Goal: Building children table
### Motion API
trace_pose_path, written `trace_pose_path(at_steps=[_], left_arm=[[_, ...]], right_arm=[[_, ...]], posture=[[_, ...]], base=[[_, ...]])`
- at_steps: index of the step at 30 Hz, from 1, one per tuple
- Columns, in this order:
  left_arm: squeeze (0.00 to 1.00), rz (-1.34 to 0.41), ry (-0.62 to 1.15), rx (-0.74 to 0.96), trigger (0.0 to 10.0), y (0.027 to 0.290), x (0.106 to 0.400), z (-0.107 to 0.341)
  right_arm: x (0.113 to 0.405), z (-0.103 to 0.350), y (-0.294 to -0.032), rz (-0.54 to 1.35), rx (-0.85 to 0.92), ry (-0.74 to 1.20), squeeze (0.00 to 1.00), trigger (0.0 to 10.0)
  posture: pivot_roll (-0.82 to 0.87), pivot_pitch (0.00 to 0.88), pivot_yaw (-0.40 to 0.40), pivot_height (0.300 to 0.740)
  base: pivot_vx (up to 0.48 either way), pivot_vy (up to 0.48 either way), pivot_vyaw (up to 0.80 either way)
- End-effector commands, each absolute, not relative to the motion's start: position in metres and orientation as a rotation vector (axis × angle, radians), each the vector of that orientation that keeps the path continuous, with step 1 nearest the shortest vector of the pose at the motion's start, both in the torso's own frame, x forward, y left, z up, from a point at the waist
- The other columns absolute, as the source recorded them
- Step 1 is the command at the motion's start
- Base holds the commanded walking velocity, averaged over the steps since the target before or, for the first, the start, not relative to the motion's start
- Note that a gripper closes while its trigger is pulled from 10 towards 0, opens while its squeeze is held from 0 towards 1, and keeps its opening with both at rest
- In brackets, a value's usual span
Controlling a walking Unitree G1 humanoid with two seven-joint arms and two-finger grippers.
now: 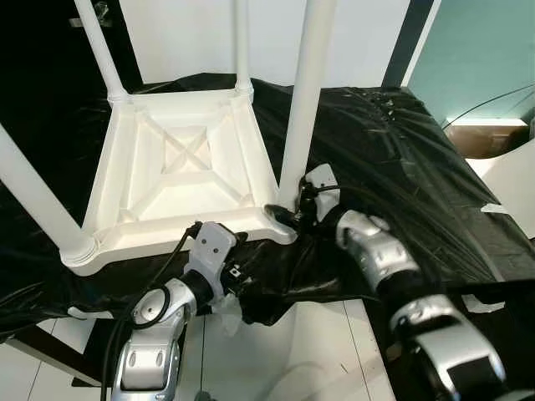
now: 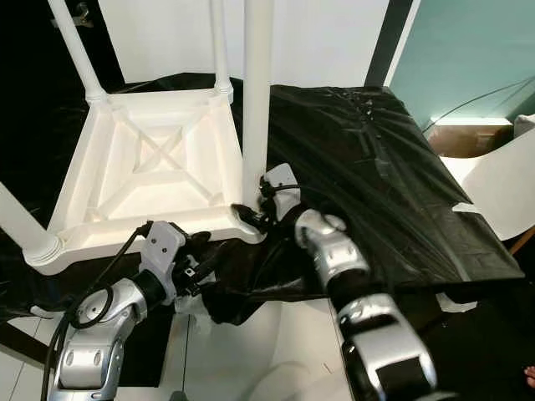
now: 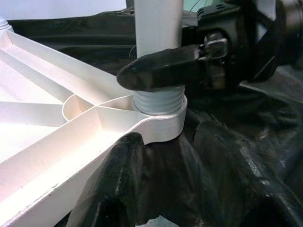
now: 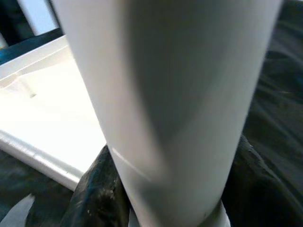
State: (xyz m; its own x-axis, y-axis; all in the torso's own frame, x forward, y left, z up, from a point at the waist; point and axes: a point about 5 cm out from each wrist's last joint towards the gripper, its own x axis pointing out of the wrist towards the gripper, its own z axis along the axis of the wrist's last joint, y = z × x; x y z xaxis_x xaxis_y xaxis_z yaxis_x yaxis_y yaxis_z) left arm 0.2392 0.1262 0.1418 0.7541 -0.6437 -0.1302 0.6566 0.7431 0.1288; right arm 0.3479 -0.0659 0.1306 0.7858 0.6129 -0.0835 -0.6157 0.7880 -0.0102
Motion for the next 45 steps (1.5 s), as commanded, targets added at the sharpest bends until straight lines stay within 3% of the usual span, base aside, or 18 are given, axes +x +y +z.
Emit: trace_pose_path(at_steps=[1, 7, 17, 18, 20, 21, 25, 26, 28, 29, 40, 41, 42, 43, 45], left_arm=[[0.00, -0.597, 0.078, 0.164, 10.0, 0.130, 0.241, 0.141], [0.00, -0.600, 0.081, 0.162, 10.0, 0.129, 0.241, 0.142], [0.00, -0.607, 0.082, 0.161, 10.0, 0.128, 0.242, 0.142], [0.00, -0.607, 0.082, 0.161, 10.0, 0.128, 0.242, 0.142], [0.00, -0.607, 0.082, 0.161, 10.0, 0.128, 0.242, 0.142], [0.00, -0.608, 0.084, 0.161, 10.0, 0.128, 0.241, 0.141], [0.00, -0.611, 0.086, 0.161, 10.0, 0.127, 0.241, 0.141], [0.00, -0.611, 0.086, 0.161, 10.0, 0.127, 0.242, 0.141], [0.00, -0.611, 0.086, 0.161, 10.0, 0.127, 0.242, 0.141], [0.00, -0.611, 0.085, 0.161, 10.0, 0.127, 0.242, 0.141], [0.00, -0.608, 0.084, 0.164, 10.0, 0.128, 0.242, 0.141], [0.00, -0.607, 0.083, 0.164, 10.0, 0.128, 0.242, 0.141], [0.00, -0.607, 0.083, 0.164, 10.0, 0.128, 0.242, 0.141], [0.00, -0.607, 0.082, 0.166, 10.0, 0.129, 0.243, 0.142], [0.00, -0.606, 0.081, 0.167, 10.0, 0.129, 0.243, 0.142]], right_arm=[[0.344, 0.112, -0.070, 0.561, -0.026, 0.169, 0.00, 0.0], [0.336, 0.107, -0.062, 0.354, 0.053, 0.183, 0.00, 0.0], [0.325, 0.110, -0.052, 0.326, 0.081, 0.183, 0.00, 0.0], [0.326, 0.113, -0.051, 0.334, 0.094, 0.174, 0.00, 1.0], [0.326, 0.115, -0.051, 0.339, 0.102, 0.166, 0.00, 1.0], [0.326, 0.117, -0.051, 0.338, 0.100, 0.159, 0.00, 10.0], [0.327, 0.119, -0.055, 0.336, 0.083, 0.143, 0.00, 10.0], [0.328, 0.121, -0.058, 0.336, 0.066, 0.124, 0.50, 10.0], [0.328, 0.121, -0.058, 0.336, 0.066, 0.124, 0.50, 10.0], [0.328, 0.123, -0.059, 0.337, 0.054, 0.111, 1.00, 10.0], [0.326, 0.131, -0.085, 0.552, 0.044, 0.044, 1.00, 10.0], [0.327, 0.132, -0.089, 0.594, 0.034, 0.036, 0.87, 10.0], [0.327, 0.132, -0.089, 0.594, 0.034, 0.036, 0.87, 10.0], [0.330, 0.133, -0.094, 0.631, 0.019, 0.036, 0.00, 10.0], [0.333, 0.134, -0.098, 0.683, -0.001, 0.039, 0.00, 10.0]], posture=[[0.12, 0.013, -0.050, 0.740], [0.11, 0.014, -0.049, 0.740], [0.11, 0.014, -0.049, 0.740], [0.10, 0.018, -0.046, 0.740], [0.10, 0.018, -0.046, 0.740], [0.10, 0.018, -0.046, 0.740], [0.10, 0.018, -0.045, 0.740], [0.10, 0.017, -0.044, 0.740], [0.10, 0.017, -0.044, 0.740], [0.10, 0.017, -0.045, 0.740], [0.11, 0.007, -0.048, 0.740], [0.11, 0.003, -0.049, 0.740], [0.11, 0.003, -0.049, 0.740], [0.11, 0.000, -0.049, 0.740], [0.11, 0.000, -0.049, 0.740]], base=[[0.000, 0.000, 0.00], [0.000, 0.000, 0.00], [0.000, 0.000, 0.00], [0.000, 0.000, 0.00], [0.000, 0.000, 0.00], [0.000, 0.000, 0.00], [0.000, 0.000, 0.00], [0.000, 0.000, 0.00], [0.000, 0.000, 0.00], [0.000, 0.000, 0.00], [0.000, 0.000, 0.00], [0.000, 0.000, 0.00], [0.000, 0.000, 0.00], [0.000, 0.000, 0.00], [0.000, 0.000, 0.00]])
